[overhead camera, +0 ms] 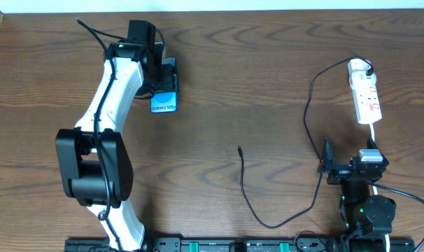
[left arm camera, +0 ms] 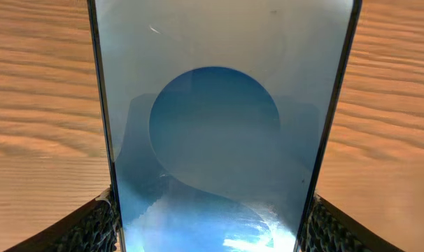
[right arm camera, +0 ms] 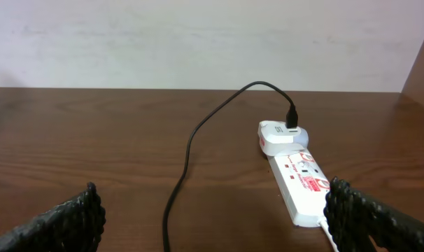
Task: Plug charger to phone and switch on socket
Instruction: 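Lift the phone with the left gripper and tilt it upright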
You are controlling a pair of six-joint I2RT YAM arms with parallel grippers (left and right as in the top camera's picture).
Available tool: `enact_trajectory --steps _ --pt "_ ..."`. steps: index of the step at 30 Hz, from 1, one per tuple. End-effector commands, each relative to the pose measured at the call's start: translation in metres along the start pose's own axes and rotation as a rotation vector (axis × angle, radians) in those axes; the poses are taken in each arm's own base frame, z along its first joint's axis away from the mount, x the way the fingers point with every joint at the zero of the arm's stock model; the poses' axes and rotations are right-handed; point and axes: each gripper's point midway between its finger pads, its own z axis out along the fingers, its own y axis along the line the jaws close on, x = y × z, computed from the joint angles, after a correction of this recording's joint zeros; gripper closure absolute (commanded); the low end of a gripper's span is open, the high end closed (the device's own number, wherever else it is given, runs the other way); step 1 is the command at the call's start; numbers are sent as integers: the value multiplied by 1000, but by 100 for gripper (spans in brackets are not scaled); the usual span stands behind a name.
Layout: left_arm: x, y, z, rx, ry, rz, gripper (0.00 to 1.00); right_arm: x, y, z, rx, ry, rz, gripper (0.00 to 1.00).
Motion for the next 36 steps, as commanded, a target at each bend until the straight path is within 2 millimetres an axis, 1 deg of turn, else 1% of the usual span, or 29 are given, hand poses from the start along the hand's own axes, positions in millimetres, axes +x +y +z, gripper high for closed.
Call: enact_trajectory --steps 1,4,5,8,9,11,12,17,19,23,25,27,30,34,36 --pt "-3 -42 -15 237 5 -92 92 1 1 0 -6 1 10 1" --pt "-6 -72 -25 413 42 -224 93 0 1 0 -6 0 10 1" --pt "-6 -77 -28 447 58 -274 93 1 1 0 -6 1 10 1" --pt "-3 -91 -35 519 162 -542 92 0 1 0 -6 0 10 1" --pt "0 -97 -39 552 206 -598 93 0 1 0 -6 0 10 1" --pt "2 -110 -49 633 273 -658 93 0 1 0 -6 0 10 1" --pt "5 -120 -58 697 337 -702 92 1 1 0 -6 1 10 1" --pt "9 -138 -78 820 464 -758 93 0 1 0 -6 0 10 1" --pt "12 -147 -90 882 536 -784 93 0 1 0 -6 0 10 1" --pt "15 -157 -109 958 671 -853 93 0 1 0 -6 0 10 1" --pt "16 -158 -112 957 713 -896 92 0 1 0 -6 0 10 1" --pt "17 -158 -113 926 774 -988 93 1 1 0 -6 1 10 1" --pt "17 -159 -114 908 819 -1050 93 1 1 0 -6 1 10 1" --pt "19 -163 -125 948 886 -1053 93 0 1 0 -6 0 10 1" --pt "19 -163 -127 957 897 -1050 92 0 1 0 -6 0 10 1"
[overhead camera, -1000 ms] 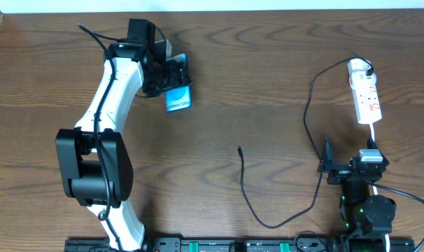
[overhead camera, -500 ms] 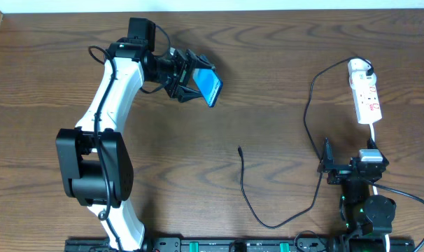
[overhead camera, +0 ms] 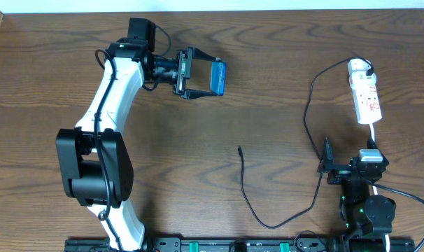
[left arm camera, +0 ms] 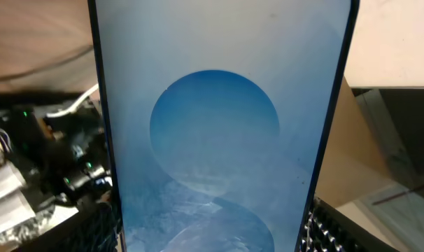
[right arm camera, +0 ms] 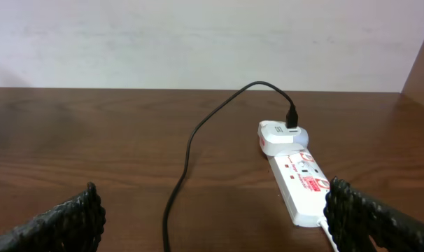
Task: Plug charger to phone and switch on socket
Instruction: 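Lift the phone with the left gripper and tilt it upright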
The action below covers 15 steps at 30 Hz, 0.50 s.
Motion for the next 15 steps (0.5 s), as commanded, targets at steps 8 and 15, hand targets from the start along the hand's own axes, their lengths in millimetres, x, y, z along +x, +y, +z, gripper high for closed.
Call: enact_trajectory --steps 8,15 --pt "28 -8 -4 24 105 -26 93 1 1 0 -6 1 10 1" --pt "28 -8 -4 24 105 -26 93 0 1 0 -6 0 10 1"
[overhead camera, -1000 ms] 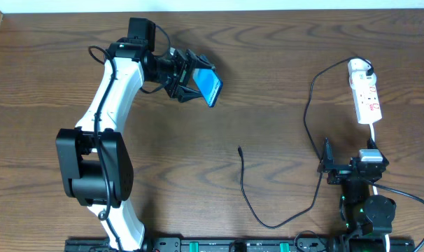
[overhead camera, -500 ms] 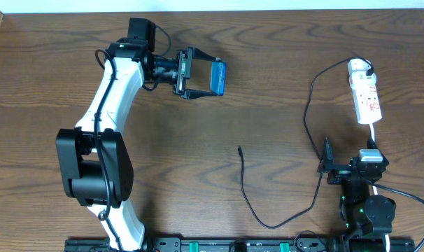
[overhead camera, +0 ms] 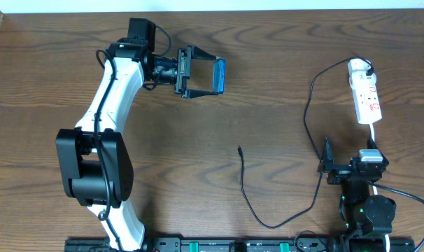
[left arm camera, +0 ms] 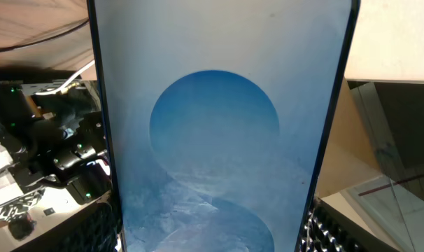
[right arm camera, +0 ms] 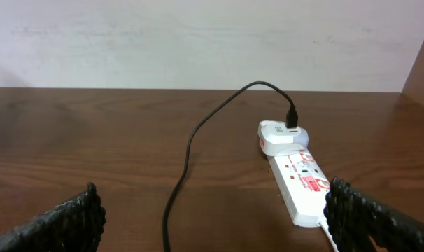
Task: Plug charger to phone and switch on socket
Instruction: 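Lift the phone with the left gripper and tilt it upright, then move the right gripper toward the phone held by the left gripper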
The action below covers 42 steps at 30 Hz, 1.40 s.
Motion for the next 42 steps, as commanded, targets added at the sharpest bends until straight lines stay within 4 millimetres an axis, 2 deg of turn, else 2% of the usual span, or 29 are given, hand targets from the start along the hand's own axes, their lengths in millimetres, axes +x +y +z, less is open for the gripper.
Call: enact_trajectory --steps 1,25,32,38,42 --pt "20 -6 -3 14 56 21 93 0 1 0 -6 0 10 1" --pt "18 -5 -3 13 46 3 93 0 1 0 -6 0 10 1" --pt "8 -4 -3 6 -11 3 93 -1 0 0 -1 -4 9 1" --pt "-17 -1 -4 -11 -161 3 93 -17 6 -1 -32 -69 16 1" --pt "-42 1 -10 -28 -311 1 93 -41 5 -4 -32 -165 21 1"
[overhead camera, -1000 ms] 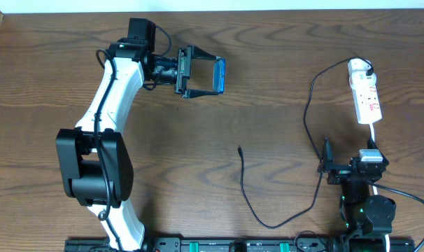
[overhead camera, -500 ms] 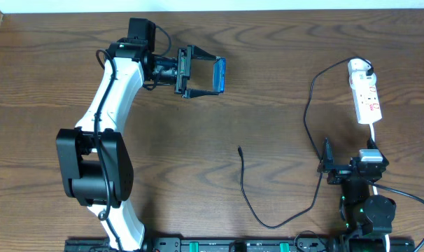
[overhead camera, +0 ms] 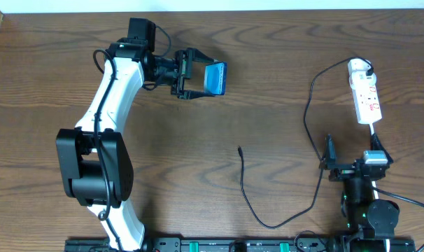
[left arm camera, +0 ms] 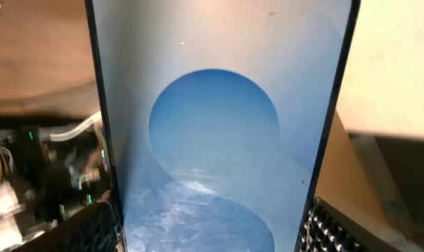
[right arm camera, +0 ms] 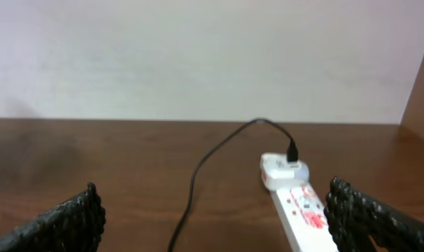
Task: Plug charger to phone and switch on socket
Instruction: 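Move the right gripper toward the phone held by the left gripper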
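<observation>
A blue-screened phone point(overhead camera: 215, 78) is held off the table, my left gripper point(overhead camera: 200, 78) shut on its edges; it fills the left wrist view point(left arm camera: 219, 126), fingers point(left arm camera: 338, 227) at the lower corners. The black charger cable point(overhead camera: 243, 182) lies mid-table, its loose plug end point(overhead camera: 239, 148) pointing away from me. It runs to the white adapter point(right arm camera: 283, 171) in the white socket strip point(overhead camera: 364, 98) at the right. My right gripper point(overhead camera: 352, 170) stands open near the front right, a little short of the strip point(right arm camera: 306, 217).
Bare brown wooden table point(overhead camera: 58, 42) all around. The cable loops in a wide bend point(overhead camera: 308, 105) between the loose end and the strip. A rail of equipment point(overhead camera: 219, 245) runs along the front edge. A pale wall point(right arm camera: 198, 56) stands behind the table.
The phone in my left gripper has tilted slightly and sits a touch higher in the overhead view. My right wrist camera now looks higher, showing more wall and less table; the right arm has shifted a little.
My left gripper was shut on the phone lying flat at the table's back left. Then it held the phone up, turned on edge, further right. It stayed there, and now tilts slightly. The right gripper stayed open, shifting only by now.
</observation>
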You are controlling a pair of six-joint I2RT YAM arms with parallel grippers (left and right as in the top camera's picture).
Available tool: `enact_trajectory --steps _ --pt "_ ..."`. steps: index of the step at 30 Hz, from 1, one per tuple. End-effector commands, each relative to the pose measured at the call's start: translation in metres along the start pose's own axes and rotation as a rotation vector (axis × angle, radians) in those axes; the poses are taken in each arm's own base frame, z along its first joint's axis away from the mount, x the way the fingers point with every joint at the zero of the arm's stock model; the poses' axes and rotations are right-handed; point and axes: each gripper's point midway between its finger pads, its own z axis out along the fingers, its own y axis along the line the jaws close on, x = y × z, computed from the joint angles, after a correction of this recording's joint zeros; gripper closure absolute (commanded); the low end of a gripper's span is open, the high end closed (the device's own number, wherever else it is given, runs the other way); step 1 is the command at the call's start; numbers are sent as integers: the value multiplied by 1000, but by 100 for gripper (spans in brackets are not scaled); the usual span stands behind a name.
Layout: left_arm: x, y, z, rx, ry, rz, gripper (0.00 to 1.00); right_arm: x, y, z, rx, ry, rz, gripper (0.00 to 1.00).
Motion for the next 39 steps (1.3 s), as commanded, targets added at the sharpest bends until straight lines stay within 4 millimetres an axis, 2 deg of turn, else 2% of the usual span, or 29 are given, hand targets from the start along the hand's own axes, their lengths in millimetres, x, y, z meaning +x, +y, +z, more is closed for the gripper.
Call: enact_trajectory --steps 1,3,9,13,14,19,25,29,30,33,37,39 --pt "-15 -3 -6 -3 -148 17 93 -14 3 -1 -16 -49 40 1" --pt "-32 -1 -9 -11 -248 1 93 -29 3 -3 -18 -74 98 1" --pt "-59 1 -19 -17 -415 -40 93 -59 3 3 -20 -54 149 1" --pt "-74 3 -26 -21 -514 -53 92 -78 12 30 -69 43 151 1" --pt "-78 3 -27 -21 -538 -65 93 -85 20 49 -120 99 156 1" --pt "-85 5 -29 -28 -606 -74 93 -89 55 99 -313 268 238 1" --pt "-84 6 -25 -37 -611 -66 93 -71 101 151 -564 503 511 1" --pt "-88 6 -28 -35 -639 -74 92 -50 120 171 -648 642 733 1" --pt "-90 6 -30 -34 -657 -80 92 -34 121 180 -633 684 798 1" --pt "-91 7 -30 -33 -664 -83 93 -4 121 185 -601 758 842 1" --pt "-92 7 -31 -35 -674 -81 92 21 123 190 -550 840 947 1" --pt "-95 8 -30 -44 -713 -78 92 34 133 187 -564 887 962 2"
